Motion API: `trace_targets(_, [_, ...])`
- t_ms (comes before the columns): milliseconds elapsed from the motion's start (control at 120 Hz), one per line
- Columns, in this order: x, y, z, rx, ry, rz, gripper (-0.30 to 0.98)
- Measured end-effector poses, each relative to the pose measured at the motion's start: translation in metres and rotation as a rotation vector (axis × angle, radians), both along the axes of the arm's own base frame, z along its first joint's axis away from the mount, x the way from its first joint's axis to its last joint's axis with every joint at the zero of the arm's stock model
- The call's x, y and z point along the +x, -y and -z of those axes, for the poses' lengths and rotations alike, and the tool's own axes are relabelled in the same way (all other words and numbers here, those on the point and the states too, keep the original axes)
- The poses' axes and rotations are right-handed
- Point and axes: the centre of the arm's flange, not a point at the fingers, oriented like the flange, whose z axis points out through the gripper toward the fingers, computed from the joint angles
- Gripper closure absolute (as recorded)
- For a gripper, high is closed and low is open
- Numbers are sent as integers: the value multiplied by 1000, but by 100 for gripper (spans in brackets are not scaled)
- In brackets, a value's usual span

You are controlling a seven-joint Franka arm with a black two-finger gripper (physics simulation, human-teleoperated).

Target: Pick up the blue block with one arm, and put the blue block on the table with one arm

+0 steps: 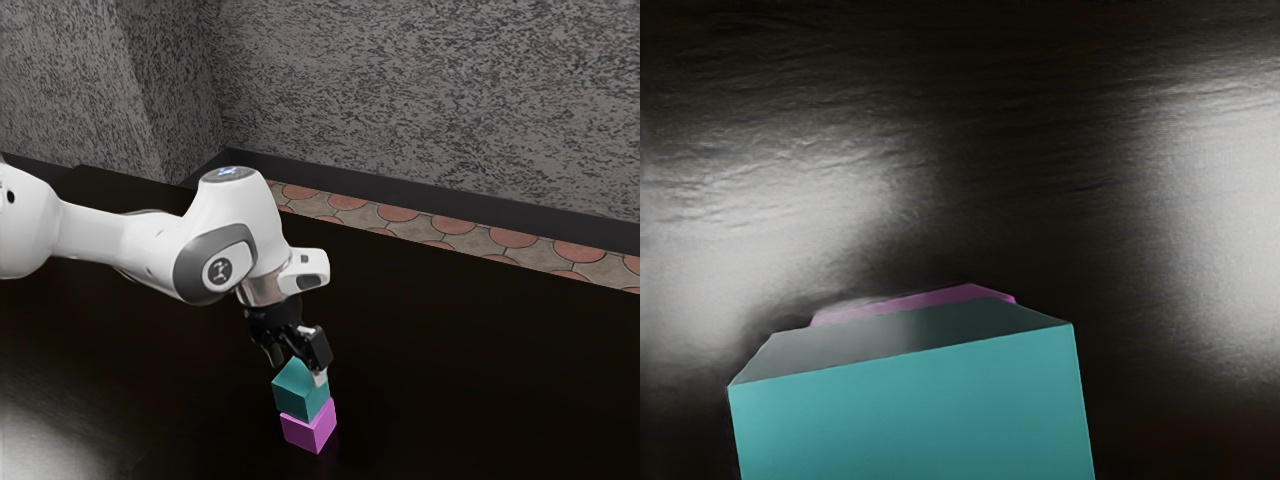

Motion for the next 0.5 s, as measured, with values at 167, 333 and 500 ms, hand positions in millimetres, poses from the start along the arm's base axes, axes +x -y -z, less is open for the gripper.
trace_targets(167, [6,-6,4,5,-1,-2,0])
trace_targets(333, [12,-10,12,6,-13,-9,0])
trace_targets(500, [14,-12,14,5,-13,-14,0])
